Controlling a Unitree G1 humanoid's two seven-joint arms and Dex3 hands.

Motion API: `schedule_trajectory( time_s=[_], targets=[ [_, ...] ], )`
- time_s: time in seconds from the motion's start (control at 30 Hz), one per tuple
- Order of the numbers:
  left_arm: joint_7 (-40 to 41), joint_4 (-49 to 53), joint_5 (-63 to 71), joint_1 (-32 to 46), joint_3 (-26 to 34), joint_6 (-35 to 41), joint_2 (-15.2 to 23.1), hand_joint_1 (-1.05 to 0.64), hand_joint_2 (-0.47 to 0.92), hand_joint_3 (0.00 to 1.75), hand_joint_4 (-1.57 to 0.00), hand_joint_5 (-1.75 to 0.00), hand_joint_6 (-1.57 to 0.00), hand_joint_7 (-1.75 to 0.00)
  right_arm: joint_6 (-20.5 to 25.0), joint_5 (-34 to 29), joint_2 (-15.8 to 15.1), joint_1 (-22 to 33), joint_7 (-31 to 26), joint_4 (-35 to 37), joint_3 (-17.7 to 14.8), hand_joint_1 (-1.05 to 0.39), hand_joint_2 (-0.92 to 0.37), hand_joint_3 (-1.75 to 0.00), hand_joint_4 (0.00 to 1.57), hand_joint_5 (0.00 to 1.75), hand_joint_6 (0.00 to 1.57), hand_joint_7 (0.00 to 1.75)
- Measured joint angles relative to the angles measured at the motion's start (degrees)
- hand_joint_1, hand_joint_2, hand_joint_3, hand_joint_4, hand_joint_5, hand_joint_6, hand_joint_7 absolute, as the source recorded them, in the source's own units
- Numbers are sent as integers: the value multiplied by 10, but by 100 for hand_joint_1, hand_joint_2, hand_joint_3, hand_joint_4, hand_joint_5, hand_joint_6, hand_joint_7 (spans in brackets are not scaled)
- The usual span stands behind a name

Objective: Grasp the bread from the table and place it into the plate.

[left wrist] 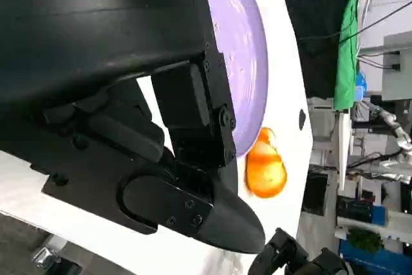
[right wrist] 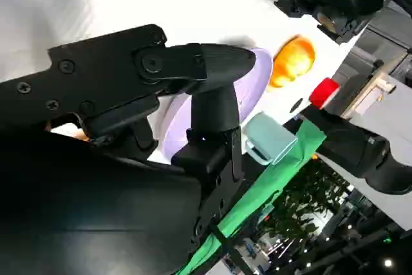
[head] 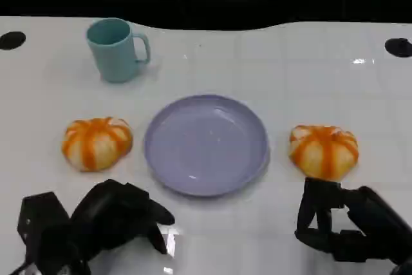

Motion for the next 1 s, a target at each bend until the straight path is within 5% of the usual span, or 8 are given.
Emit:
schedule_trajectory(
  time_s=[0.8, 0.93, 1.0],
  targets=[
    [5, -1, 2, 0, -3, -8, -1, -105, 92, 4, -134, -85, -157, -7, -2, 2, -4, 8, 8, -10, 0, -45, -92, -27, 80, 175, 66, 165],
    [5, 0, 2, 0, -3, -8, -1, -105, 92, 4, -134, -85, -157, -7, -3, 13, -4, 8, 8, -10, 0, -47, -92, -28, 76, 175, 66, 152],
    [5, 0, 2, 0, -3, -9, -1, -105, 92, 4, -133, -85, -157, -7, -2, 14, -4, 8, 8, -11, -1, -49, -92, -26, 71, 157, 66, 116]
  ],
)
